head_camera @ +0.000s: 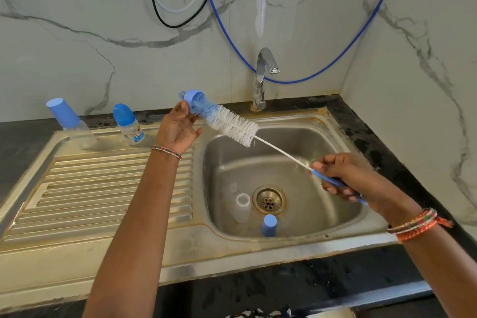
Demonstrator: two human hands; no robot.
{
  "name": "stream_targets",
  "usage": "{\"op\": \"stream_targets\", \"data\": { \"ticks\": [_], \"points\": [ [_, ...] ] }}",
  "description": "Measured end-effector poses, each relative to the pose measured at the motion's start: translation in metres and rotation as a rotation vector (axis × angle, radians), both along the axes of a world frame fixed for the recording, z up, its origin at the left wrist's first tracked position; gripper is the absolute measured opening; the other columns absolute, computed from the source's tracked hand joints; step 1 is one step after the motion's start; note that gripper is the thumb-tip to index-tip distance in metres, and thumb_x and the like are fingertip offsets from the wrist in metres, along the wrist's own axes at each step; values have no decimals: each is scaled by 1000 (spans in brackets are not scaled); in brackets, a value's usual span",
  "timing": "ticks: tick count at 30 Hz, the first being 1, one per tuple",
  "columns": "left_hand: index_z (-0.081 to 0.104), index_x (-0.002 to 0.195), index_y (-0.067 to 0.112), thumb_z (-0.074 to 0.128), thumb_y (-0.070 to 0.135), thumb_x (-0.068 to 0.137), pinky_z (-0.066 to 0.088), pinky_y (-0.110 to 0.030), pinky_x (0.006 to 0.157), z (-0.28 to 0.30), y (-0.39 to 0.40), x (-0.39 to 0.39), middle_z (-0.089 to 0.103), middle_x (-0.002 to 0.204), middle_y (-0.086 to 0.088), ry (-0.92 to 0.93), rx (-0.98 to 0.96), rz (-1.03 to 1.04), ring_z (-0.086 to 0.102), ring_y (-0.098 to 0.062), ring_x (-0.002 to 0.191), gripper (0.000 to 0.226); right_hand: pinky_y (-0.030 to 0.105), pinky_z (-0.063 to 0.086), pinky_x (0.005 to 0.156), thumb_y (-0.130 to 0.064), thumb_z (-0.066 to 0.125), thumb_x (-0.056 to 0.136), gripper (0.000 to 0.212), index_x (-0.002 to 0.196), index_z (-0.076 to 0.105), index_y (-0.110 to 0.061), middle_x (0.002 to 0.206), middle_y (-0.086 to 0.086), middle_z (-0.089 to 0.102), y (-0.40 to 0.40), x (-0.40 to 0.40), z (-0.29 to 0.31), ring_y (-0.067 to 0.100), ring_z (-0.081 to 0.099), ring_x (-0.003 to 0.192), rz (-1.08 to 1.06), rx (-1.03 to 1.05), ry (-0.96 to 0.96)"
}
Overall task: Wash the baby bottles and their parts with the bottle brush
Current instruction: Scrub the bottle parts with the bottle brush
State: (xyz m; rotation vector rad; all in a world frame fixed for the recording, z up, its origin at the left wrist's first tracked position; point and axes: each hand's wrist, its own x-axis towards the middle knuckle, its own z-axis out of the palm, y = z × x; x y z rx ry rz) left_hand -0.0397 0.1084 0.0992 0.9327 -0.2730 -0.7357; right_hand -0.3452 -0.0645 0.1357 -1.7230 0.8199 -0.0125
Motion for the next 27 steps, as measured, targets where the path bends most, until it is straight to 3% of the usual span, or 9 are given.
{"op": "stream_targets", "data": {
  "ticks": [5,7,11,13,16,17,23,25,27],
  "points": [
    [54,111,23,55,38,85,40,-40,89,6,-4,-3,69,103,2,105,-19,-50,63,-16,94,30,34,51,65,-27,69,84,20,99,56,-24,76,-8,62,5,1,-7,14,60,69,-29,-882,-22],
    [56,97,25,51,38,93,37,-38,91,11,-10,-9,67,102,4,117,37,49,60,-14,94,14,32,50,65,-25,67,85,23,105,53,-25,81,-11,59,9,3,-7,14,59,73,-93,-1010,-57],
    [58,91,22,44,41,97,38,-32,85,10,-16,-14,66,94,6,82,77,116,58,-10,91,24,28,42,59,-23,71,82,10,88,65,-18,79,-4,61,11,4,-11,17,56,70,-255,-1234,-134],
    [58,95,20,44,40,97,46,-31,82,6,-15,-11,72,87,6,104,32,111,62,-12,90,25,29,43,59,-29,68,85,11,79,68,-20,69,-3,61,6,5,-9,14,55,63,-222,-1117,-62],
    [59,99,21,42,43,97,39,-35,90,3,-12,-4,72,91,6,105,-11,95,61,-14,96,28,26,38,51,-31,57,93,32,70,69,-13,53,1,51,4,8,0,4,44,44,-58,-361,-48],
    [59,98,22,41,44,97,35,-36,91,3,-10,-3,70,97,6,98,-4,91,60,-13,98,29,23,34,50,-31,55,94,34,72,69,-10,51,0,48,5,9,1,3,40,41,-38,-264,-40],
    [60,99,21,47,43,95,40,-38,93,-4,-6,1,73,89,5,125,15,135,60,-17,101,26,31,48,71,-29,69,84,2,84,70,-29,80,-10,67,7,14,-13,12,60,76,-200,-1049,-106],
    [59,100,21,47,44,95,39,-37,94,-9,-5,1,73,88,6,113,26,129,59,-17,102,27,32,48,68,-28,69,84,8,75,68,-28,74,-9,66,2,17,-12,12,59,71,-195,-1005,-106],
    [58,107,18,45,44,95,42,-36,89,-12,-4,2,73,91,3,115,-2,111,60,-18,99,31,27,44,56,-31,63,89,25,66,65,-22,58,-5,57,0,20,-4,11,50,54,-68,-552,-18]
  ]
}}
